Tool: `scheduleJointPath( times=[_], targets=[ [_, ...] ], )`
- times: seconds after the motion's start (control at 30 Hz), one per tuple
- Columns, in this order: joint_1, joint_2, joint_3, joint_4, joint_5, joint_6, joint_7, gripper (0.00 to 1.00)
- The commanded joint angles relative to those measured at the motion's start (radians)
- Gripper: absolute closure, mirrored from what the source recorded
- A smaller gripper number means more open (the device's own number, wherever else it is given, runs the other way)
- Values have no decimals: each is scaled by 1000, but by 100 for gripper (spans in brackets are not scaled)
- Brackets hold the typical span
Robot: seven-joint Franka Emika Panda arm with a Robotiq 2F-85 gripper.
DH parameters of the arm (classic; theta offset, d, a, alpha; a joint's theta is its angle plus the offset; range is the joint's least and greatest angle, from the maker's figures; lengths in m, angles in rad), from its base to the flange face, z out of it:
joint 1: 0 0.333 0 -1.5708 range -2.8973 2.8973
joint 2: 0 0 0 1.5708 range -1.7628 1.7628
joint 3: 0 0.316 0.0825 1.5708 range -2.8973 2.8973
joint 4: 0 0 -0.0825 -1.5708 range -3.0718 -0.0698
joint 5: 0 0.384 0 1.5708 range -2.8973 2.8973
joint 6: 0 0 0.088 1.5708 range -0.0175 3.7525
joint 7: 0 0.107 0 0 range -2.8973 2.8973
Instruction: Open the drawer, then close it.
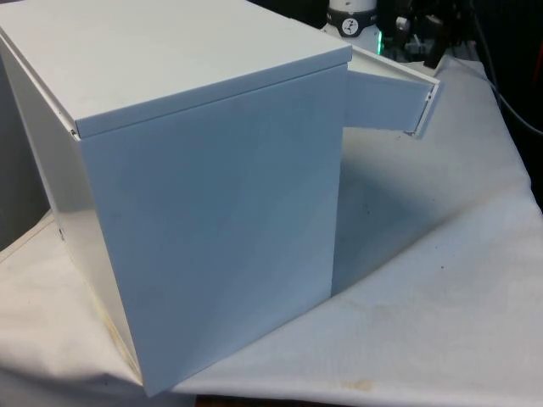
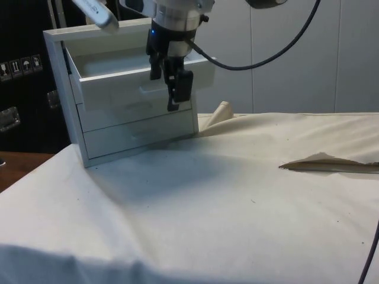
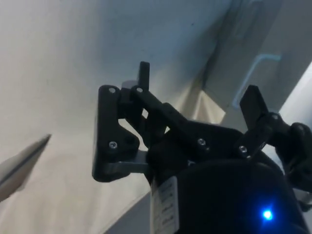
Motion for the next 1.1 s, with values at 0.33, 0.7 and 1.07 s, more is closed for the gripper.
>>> scheduleJointPath(
  times=[0.33, 0.7, 1.07],
  targets=[
    [0, 18, 12, 19, -45, -22, 43, 56],
    [-1, 20, 9, 23, -62, -33, 51, 100],
    [-12, 36, -35, 41, -169, -25, 92, 100]
  ],
)
